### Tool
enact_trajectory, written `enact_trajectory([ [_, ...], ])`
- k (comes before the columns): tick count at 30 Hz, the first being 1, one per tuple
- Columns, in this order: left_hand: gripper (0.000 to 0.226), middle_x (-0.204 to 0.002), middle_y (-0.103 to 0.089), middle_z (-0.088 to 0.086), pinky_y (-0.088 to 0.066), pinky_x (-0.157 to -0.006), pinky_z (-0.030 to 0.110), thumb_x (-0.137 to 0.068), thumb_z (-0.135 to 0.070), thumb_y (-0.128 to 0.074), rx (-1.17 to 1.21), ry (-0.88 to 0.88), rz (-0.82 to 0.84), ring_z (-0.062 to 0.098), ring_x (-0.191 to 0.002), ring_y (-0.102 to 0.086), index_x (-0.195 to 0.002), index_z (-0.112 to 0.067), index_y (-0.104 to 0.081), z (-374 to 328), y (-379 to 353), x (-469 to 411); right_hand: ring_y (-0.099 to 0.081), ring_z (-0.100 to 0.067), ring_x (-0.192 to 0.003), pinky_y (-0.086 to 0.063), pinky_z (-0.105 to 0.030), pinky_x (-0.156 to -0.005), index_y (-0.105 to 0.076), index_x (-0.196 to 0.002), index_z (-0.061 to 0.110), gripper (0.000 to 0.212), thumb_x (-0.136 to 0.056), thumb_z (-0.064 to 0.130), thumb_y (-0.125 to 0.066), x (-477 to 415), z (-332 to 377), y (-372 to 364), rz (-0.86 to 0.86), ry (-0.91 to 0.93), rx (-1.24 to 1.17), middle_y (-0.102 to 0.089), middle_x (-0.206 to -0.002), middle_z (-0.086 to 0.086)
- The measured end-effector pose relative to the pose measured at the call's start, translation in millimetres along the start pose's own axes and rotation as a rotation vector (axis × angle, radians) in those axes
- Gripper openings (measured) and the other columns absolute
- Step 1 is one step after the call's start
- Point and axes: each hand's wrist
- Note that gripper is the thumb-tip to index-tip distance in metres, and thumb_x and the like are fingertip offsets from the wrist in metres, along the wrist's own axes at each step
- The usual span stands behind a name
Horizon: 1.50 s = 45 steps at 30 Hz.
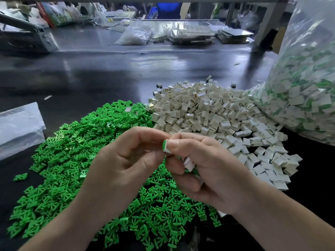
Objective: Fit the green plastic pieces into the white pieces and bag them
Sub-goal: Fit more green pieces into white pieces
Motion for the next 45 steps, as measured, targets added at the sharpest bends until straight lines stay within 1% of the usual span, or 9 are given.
enact_trajectory([
  [4,0.024,-0.102,-0.072,-0.003,-0.056,-0.083,0.044,-0.085,-0.038,-0.066,-0.151,0.001,-0.046,0.021,-0.098,-0.069,-0.107,-0.028,-0.069,3,3,-1,-0.033,-0.008,-0.034,-0.023,-0.011,-0.038,-0.062,-0.072,0.023,0.011,-0.082,0.026,-0.061,1,1,1,0.009,-0.014,0.028,-0.050,-0.059,0.000],
  [18,0.017,-0.084,-0.068,-0.018,-0.043,-0.073,0.004,-0.077,-0.031,-0.061,-0.553,-0.186,0.019,-0.002,-0.082,-0.063,-0.088,-0.022,-0.071,-13,5,-4,-0.038,-0.010,-0.035,-0.027,-0.013,-0.036,-0.064,-0.072,0.023,0.008,-0.078,0.028,-0.063,-1,-1,8,-0.070,-0.068,0.303,-0.056,-0.060,0.000],
  [20,0.016,-0.083,-0.067,-0.017,-0.045,-0.073,0.008,-0.077,-0.029,-0.060,-0.626,-0.233,0.038,0.000,-0.080,-0.063,-0.087,-0.022,-0.070,-13,6,-3,-0.039,-0.011,-0.035,-0.027,-0.013,-0.036,-0.064,-0.072,0.021,0.008,-0.078,0.028,-0.063,-1,-2,8,-0.073,-0.077,0.327,-0.057,-0.060,-0.001],
  [24,0.016,-0.079,-0.067,-0.011,-0.051,-0.066,0.035,-0.078,-0.026,-0.060,-0.746,-0.308,0.038,0.012,-0.070,-0.063,-0.085,-0.017,-0.070,-12,5,-3,-0.039,-0.011,-0.035,-0.028,-0.014,-0.036,-0.064,-0.073,0.021,0.008,-0.075,0.028,-0.064,-2,-3,9,-0.083,-0.103,0.353,-0.057,-0.061,-0.002],
  [31,0.015,-0.076,-0.066,-0.013,-0.050,-0.066,0.031,-0.078,-0.028,-0.059,-0.728,-0.261,0.018,0.008,-0.070,-0.062,-0.082,-0.019,-0.070,-13,4,-2,-0.037,-0.012,-0.036,-0.026,-0.013,-0.038,-0.063,-0.073,0.020,0.008,-0.076,0.028,-0.063,-2,-1,8,-0.056,-0.136,0.310,-0.055,-0.062,-0.003],
  [36,0.016,-0.077,-0.064,-0.016,-0.051,-0.061,0.034,-0.077,-0.032,-0.057,-0.752,-0.213,-0.026,0.010,-0.068,-0.061,-0.083,-0.023,-0.068,-13,3,-2,-0.036,-0.011,-0.037,-0.026,-0.012,-0.038,-0.060,-0.071,0.021,0.017,-0.088,0.024,-0.063,-1,-2,8,-0.072,-0.117,0.270,-0.054,-0.061,0.000],
  [39,0.017,-0.077,-0.063,-0.016,-0.051,-0.061,0.034,-0.075,-0.032,-0.055,-0.773,-0.195,-0.058,0.011,-0.068,-0.061,-0.083,-0.024,-0.067,-14,1,-2,-0.036,-0.012,-0.038,-0.026,-0.013,-0.038,-0.060,-0.070,0.021,0.012,-0.079,0.028,-0.065,-1,-3,4,-0.094,-0.098,0.256,-0.054,-0.062,-0.001],
  [43,0.014,-0.080,-0.063,-0.017,-0.041,-0.058,0.008,-0.076,-0.037,-0.053,-0.629,-0.093,-0.059,0.010,-0.064,-0.059,-0.084,-0.033,-0.064,-16,0,0,-0.038,-0.011,-0.038,-0.025,-0.014,-0.039,-0.061,-0.072,0.022,0.009,-0.076,0.029,-0.064,-1,-2,5,-0.101,-0.093,0.234,-0.054,-0.061,0.000],
  [45,0.012,-0.088,-0.063,-0.020,-0.038,-0.061,0.001,-0.077,-0.040,-0.055,-0.558,-0.077,-0.050,0.002,-0.073,-0.061,-0.083,-0.034,-0.064,-16,0,0,-0.038,-0.011,-0.039,-0.026,-0.014,-0.039,-0.062,-0.073,0.023,0.007,-0.075,0.028,-0.065,-1,-1,8,-0.105,-0.098,0.229,-0.054,-0.061,0.000],
])
Point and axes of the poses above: each hand's wrist, its own x-axis away from the middle knuckle, its own y-axis out of the back of the hand, z = x × y
